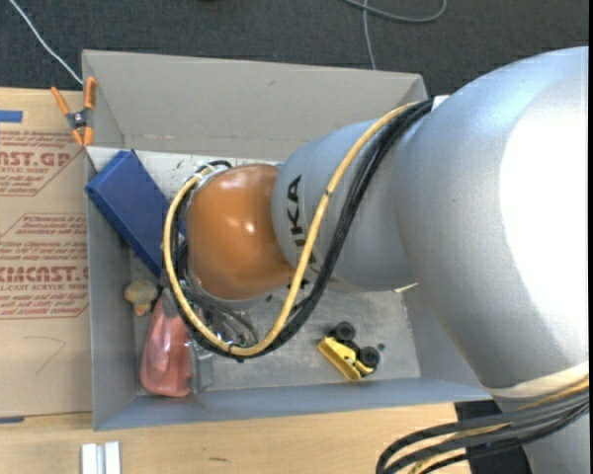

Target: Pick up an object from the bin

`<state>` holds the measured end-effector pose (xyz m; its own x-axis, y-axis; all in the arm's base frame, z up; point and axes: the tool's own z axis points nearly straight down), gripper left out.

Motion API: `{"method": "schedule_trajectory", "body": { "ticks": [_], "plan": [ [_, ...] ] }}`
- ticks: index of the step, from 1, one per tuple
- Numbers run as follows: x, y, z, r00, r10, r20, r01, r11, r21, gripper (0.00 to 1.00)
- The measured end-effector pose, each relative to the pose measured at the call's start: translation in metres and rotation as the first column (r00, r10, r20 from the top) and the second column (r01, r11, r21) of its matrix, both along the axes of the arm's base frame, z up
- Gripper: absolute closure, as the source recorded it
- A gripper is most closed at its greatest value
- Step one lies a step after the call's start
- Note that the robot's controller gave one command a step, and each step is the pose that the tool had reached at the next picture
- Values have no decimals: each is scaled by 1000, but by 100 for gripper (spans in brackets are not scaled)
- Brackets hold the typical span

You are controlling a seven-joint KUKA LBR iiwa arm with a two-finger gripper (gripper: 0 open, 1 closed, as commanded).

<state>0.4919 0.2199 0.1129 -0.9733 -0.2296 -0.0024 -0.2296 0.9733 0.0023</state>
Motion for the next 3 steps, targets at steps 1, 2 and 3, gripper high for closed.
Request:
{"method": "schedule_trajectory", "body": {
  "ticks": [1,2,3],
  "plan": [
    [29,2,50,922,388,8,-388,922,-1,0],
    [-8,23,3,933,360,1,-360,933,1,0],
    [41,-7,-41,508,861,22,-861,508,-7,0]
  ]
}}
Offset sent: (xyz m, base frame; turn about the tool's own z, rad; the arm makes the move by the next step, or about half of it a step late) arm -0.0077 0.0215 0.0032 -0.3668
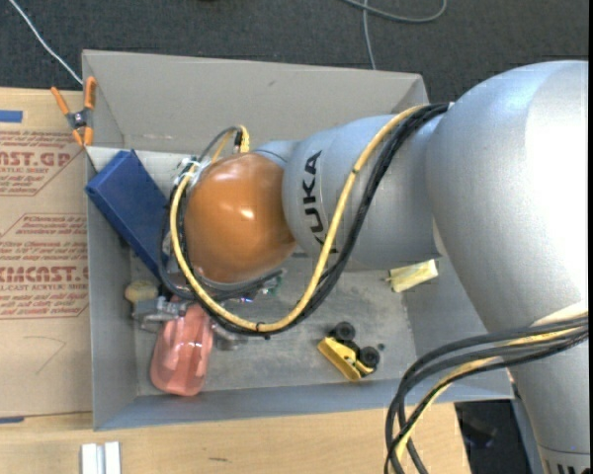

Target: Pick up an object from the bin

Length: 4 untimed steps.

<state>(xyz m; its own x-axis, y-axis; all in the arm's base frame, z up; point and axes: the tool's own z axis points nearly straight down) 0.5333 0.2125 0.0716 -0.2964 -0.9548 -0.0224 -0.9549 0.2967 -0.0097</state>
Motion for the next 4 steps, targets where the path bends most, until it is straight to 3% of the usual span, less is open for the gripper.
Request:
{"method": "schedule_trajectory", "body": {
  "ticks": [1,4],
  "plan": [
    [-32,30,6,957,-288,15,288,958,5,100],
    [-33,29,15,957,-290,13,290,957,3,100]
  ]
}}
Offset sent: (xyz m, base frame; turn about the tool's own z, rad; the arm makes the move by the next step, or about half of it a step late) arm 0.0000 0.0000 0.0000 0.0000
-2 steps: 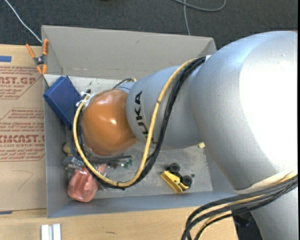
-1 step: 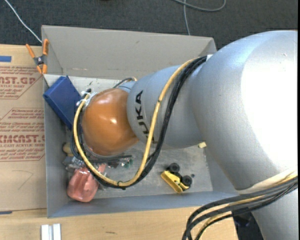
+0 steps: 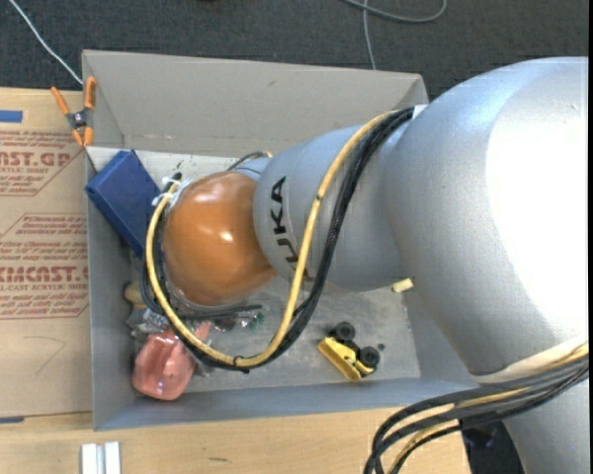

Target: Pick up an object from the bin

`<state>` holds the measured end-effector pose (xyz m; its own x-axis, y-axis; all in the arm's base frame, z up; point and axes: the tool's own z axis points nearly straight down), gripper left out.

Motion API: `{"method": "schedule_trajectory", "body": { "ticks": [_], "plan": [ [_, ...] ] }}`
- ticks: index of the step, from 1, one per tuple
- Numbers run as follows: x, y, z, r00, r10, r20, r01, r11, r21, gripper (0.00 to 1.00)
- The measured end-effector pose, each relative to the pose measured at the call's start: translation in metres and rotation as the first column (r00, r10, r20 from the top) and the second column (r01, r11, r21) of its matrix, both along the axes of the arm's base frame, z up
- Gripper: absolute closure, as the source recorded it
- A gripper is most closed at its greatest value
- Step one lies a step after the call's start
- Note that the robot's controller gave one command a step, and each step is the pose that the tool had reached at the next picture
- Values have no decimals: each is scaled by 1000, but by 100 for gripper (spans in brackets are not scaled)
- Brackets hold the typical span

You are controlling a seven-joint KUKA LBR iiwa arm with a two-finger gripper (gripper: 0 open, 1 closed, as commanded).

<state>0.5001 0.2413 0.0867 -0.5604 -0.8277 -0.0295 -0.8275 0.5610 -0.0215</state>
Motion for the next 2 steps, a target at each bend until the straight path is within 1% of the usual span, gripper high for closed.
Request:
{"method": "schedule_trajectory", "body": {
  "ticks": [1,2],
  "plan": [
    [-3,0,9,1000,1,-9,-1,1000,-1,100],
    [-5,0,28,1000,2,-15,-2,1000,-4,100]
  ]
}}
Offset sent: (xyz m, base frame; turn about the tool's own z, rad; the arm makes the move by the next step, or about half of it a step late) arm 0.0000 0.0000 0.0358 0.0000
